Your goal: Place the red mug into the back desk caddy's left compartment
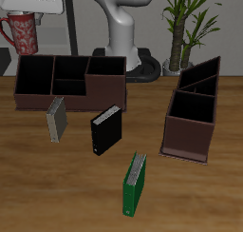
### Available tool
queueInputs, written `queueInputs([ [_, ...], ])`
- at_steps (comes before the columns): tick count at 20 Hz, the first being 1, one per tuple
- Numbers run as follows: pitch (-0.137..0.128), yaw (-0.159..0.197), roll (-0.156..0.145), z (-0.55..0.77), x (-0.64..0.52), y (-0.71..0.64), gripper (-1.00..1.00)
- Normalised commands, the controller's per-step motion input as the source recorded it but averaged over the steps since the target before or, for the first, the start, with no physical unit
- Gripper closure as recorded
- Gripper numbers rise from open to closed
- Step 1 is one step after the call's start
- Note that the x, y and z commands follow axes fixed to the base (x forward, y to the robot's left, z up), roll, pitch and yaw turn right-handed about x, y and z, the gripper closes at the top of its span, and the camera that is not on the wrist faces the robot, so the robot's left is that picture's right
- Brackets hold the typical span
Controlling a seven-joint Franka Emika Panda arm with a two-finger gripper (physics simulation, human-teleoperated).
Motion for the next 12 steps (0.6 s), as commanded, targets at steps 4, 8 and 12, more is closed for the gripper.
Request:
queueInputs([
  [4, -0.015, 0.035, -0.012, -0.04, -0.16, -0.17, 1.0],
  [8, 0.009, -0.042, -0.053, -0.12, -0.1, -0.21, 1.0],
  [12, 0.012, -0.063, -0.106, -0.17, -0.05, -0.2, 1.0],
])
